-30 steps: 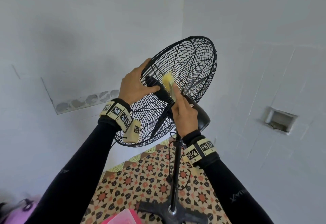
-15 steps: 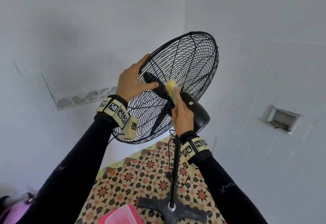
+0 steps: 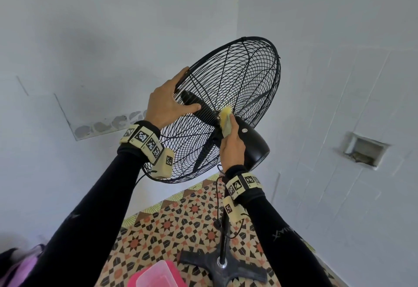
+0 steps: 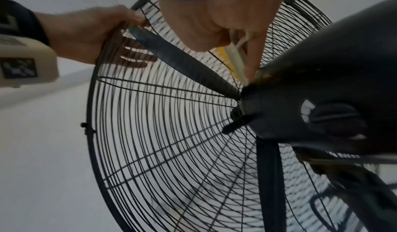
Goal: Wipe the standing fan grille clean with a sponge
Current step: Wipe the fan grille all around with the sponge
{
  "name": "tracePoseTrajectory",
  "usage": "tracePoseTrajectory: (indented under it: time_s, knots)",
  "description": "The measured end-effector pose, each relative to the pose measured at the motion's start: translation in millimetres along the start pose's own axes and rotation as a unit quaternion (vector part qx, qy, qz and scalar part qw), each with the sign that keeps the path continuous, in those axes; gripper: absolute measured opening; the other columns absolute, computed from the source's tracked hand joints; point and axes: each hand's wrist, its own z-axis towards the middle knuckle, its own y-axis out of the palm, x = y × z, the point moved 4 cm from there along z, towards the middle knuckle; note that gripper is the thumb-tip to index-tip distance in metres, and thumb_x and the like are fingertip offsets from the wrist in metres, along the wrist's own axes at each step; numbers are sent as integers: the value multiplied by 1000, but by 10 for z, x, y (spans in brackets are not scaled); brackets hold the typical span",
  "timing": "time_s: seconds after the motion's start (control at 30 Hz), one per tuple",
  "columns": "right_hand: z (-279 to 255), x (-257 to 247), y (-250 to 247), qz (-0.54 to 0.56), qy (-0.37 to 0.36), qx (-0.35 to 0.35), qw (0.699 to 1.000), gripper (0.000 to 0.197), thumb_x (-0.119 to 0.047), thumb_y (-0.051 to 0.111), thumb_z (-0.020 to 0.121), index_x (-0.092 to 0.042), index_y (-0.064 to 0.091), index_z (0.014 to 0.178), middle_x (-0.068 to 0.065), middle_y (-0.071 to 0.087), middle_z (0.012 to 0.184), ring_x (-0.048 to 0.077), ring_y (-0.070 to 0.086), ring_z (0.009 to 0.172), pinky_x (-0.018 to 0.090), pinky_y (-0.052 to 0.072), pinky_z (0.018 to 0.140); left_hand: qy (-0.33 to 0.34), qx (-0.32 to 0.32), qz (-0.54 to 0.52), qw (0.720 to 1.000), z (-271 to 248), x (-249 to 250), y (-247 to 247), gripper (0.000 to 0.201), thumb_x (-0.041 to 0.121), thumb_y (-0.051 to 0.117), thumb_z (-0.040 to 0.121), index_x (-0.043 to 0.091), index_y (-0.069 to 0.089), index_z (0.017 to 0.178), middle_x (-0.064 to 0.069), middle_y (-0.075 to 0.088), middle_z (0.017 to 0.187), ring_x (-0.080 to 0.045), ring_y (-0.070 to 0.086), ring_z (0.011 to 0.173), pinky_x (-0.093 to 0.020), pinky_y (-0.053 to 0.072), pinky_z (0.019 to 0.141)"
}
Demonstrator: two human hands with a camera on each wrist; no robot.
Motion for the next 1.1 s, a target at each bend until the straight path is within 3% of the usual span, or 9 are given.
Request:
tracePoseTrajectory:
  time_s: [0.13, 0.3, 0.43, 0.57, 0.63, 0.73, 0.83, 0.93, 1.1]
  knots:
    - [52, -115, -87, 28, -20, 37, 999, 76, -5, 52, 97, -25, 14, 160, 14, 70, 100, 26, 67, 77, 47, 60, 74, 7, 2, 3, 1000, -10, 25, -6, 111, 72, 77, 64, 41, 32, 161, 3, 60, 147, -15, 55, 136, -39, 43, 116]
    - [-14, -197, -290, 114, -32, 108, 987, 65, -6, 48, 99, -27, 23, 155, -1, 60, 97, 21, 66, 73, 39, 60, 68, 9, 6, 0, 1000, -9, 5, -11, 108, 61, 86, 69, 40, 32, 161, 3, 60, 147, -14, 55, 136, -30, 39, 114]
    - [61, -72, -132, 64, 70, 69, 993, 78, 0, 51, 97, -24, 11, 160, 9, 63, 103, 19, 61, 81, 51, 60, 81, 15, 6, -1, 1000, -20, 36, -1, 107, 59, 87, 71, 39, 32, 161, 4, 60, 147, -15, 55, 136, -32, 40, 114]
    - [99, -238, -94, 99, 8, 69, 993, 71, -4, 45, 99, -25, 15, 159, 3, 62, 102, 23, 69, 74, 46, 62, 70, 8, 7, 10, 1000, -19, -10, -19, 107, 55, 90, 72, 41, 32, 161, 3, 60, 147, -16, 56, 134, -33, 39, 113]
    - [23, -271, -147, 166, 7, 99, 981, 65, -5, 42, 100, -32, 21, 155, -6, 58, 110, 14, 72, 80, 39, 64, 69, 5, 11, 12, 1000, -9, -25, -25, 107, 55, 90, 72, 42, 31, 161, 3, 60, 146, -17, 56, 134, -36, 41, 114]
    - [-31, -82, -202, 212, 89, 167, 959, 64, 0, 42, 99, -28, 27, 154, -16, 57, 107, -1, 69, 83, 32, 63, 69, 12, 7, 13, 1000, 2, 8, 8, 106, 53, 90, 74, 40, 31, 161, 2, 60, 146, -17, 56, 134, -34, 40, 112]
    - [61, -46, -131, 150, 164, 124, 967, 69, 0, 43, 98, -29, 20, 156, 4, 59, 103, 23, 69, 85, 45, 61, 83, 11, 5, 13, 1000, 21, 12, 15, 106, 55, 89, 73, 41, 31, 161, 2, 60, 146, -17, 55, 134, -32, 38, 112]
    - [108, -185, -20, 123, 132, 68, 981, 69, -5, 44, 99, -30, 18, 157, 8, 55, 103, 32, 66, 88, 51, 59, 86, 5, 10, 15, 1000, 20, -22, -6, 108, 64, 84, 68, 44, 30, 160, 3, 61, 145, -18, 57, 133, -39, 43, 114]
    - [10, -301, -224, 207, 59, 142, 966, 63, 2, 43, 93, -31, 37, 146, 0, 64, 107, 6, 70, 77, 28, 62, 62, 12, 16, 18, 1000, 27, -44, 6, 107, 58, 89, 72, 43, 30, 161, 2, 61, 146, -18, 57, 133, -38, 44, 111]
